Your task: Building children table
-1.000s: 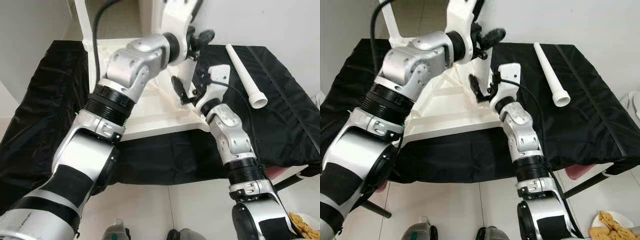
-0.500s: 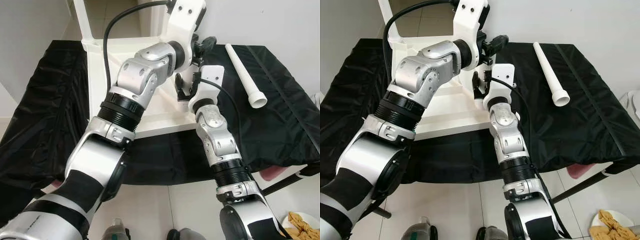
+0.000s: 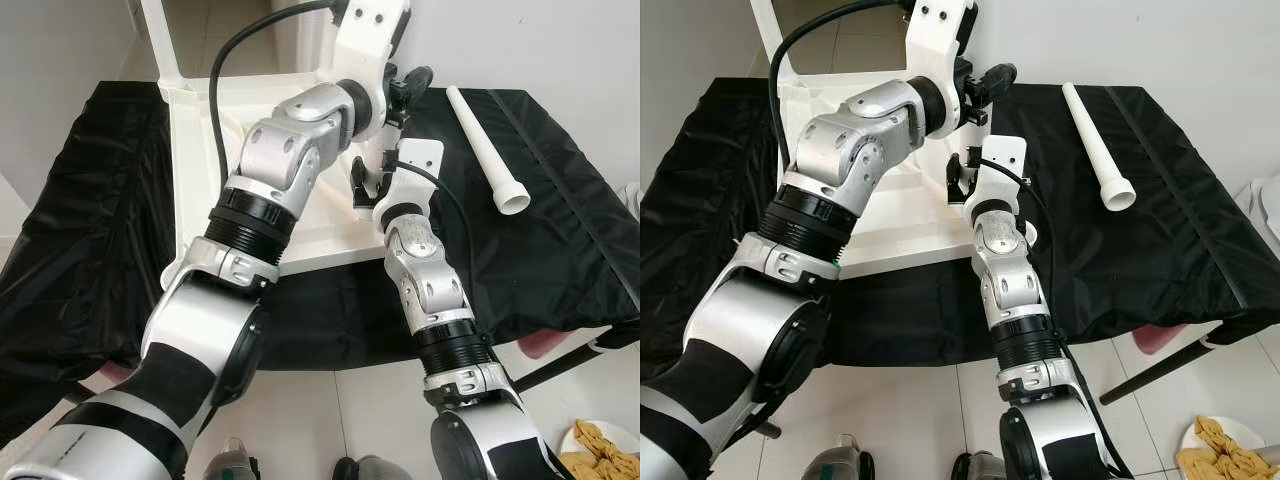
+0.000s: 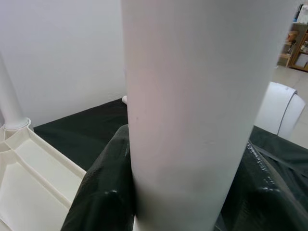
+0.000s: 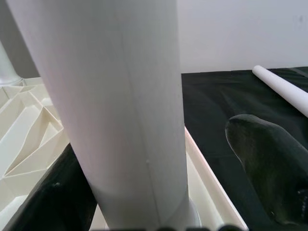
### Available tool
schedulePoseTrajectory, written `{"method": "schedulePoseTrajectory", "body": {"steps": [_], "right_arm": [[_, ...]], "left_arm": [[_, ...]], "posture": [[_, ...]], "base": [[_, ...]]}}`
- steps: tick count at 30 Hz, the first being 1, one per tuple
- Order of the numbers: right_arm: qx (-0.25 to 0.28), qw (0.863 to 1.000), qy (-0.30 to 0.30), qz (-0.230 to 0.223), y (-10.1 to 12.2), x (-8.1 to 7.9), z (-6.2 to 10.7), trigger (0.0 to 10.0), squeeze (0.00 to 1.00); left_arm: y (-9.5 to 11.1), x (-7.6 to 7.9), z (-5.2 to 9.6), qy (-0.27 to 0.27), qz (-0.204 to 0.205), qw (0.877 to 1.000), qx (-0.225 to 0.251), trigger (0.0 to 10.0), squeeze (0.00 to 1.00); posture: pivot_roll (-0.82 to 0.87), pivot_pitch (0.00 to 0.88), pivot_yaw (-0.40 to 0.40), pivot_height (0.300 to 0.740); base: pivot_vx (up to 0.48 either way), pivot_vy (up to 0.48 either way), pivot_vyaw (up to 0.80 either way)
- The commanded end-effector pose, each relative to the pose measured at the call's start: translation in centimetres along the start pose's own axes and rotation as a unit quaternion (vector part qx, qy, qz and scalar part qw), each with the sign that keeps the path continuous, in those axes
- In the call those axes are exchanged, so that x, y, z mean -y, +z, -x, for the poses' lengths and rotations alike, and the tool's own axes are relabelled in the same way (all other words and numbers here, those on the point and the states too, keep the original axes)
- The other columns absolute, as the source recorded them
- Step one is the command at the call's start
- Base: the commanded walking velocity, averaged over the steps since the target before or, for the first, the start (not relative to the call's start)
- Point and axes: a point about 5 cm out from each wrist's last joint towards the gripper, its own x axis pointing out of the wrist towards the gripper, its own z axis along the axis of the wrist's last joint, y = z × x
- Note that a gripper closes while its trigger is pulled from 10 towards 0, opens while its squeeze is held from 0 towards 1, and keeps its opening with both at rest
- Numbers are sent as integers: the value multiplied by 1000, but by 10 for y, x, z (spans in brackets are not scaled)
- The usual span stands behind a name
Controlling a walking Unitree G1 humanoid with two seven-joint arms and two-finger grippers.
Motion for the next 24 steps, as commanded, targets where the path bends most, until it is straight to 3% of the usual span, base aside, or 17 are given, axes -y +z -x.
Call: {"method": "schedulePoseTrajectory", "body": {"steps": [1, 8, 10, 11, 12, 17, 18, 20, 21, 23, 24], "right_arm": [[-4, 1000, -4, -6, 1, -1, -2, 10000, 0], [4, 1000, -8, -15, 5, -2, -3, 10000, 0], [7, 1000, -8, -16, 7, -3, -3, 9529, 0], [12, 1000, -6, -20, 9, -3, -4, 8863, 0], [15, 1000, -5, -23, 10, -4, -5, 4824, 0], [20, 999, -4, -29, 12, -4, -5, 4745, 0], [22, 999, -4, -31, 13, -5, -6, 3529, 0], [22, 999, -4, -31, 13, -5, -6, 3529, 0], [23, 999, -3, -33, 13, -5, -6, 2471, 0], [24, 999, -3, -33, 13, -5, -6, 2471, 0], [23, 999, -4, -33, 13, -5, -6, 4353, 0]], "left_arm": [[8, -13, 1, 166, -2, 986, 12, 10000, 0], [10, -11, 0, 163, -1, 987, 14, 10000, 0], [10, -11, 0, 162, -1, 987, 14, 10000, 0], [10, -9, -1, 159, 0, 987, 13, 10000, 0], [10, -8, -1, 157, 0, 988, 12, 10000, 0], [9, -7, -2, 153, -1, 988, 10, 10000, 0], [9, -6, -2, 150, -2, 989, 9, 10000, 0], [9, -6, -2, 150, -2, 989, 9, 10000, 0], [9, -5, -3, 149, -2, 989, 9, 10000, 0], [9, -5, -3, 149, -3, 989, 9, 10000, 0], [9, -5, -3, 149, -4, 989, 9, 10000, 0]], "posture": [[30, 32, -24, 740], [29, 28, -24, 740], [28, 27, -25, 740], [28, 27, -25, 740], [30, 25, -26, 740], [30, 25, -26, 740], [32, 22, -24, 740], [32, 22, -24, 740], [32, 22, -24, 740], [33, 22, -24, 740], [33, 22, -24, 740]], "base": [[0, 0, 0], [0, 0, 0], [0, 0, 0], [0, 0, 0], [0, 0, 0], [0, 0, 0], [0, 0, 0], [0, 0, 0], [0, 0, 0], [0, 0, 0], [0, 0, 0]]}}
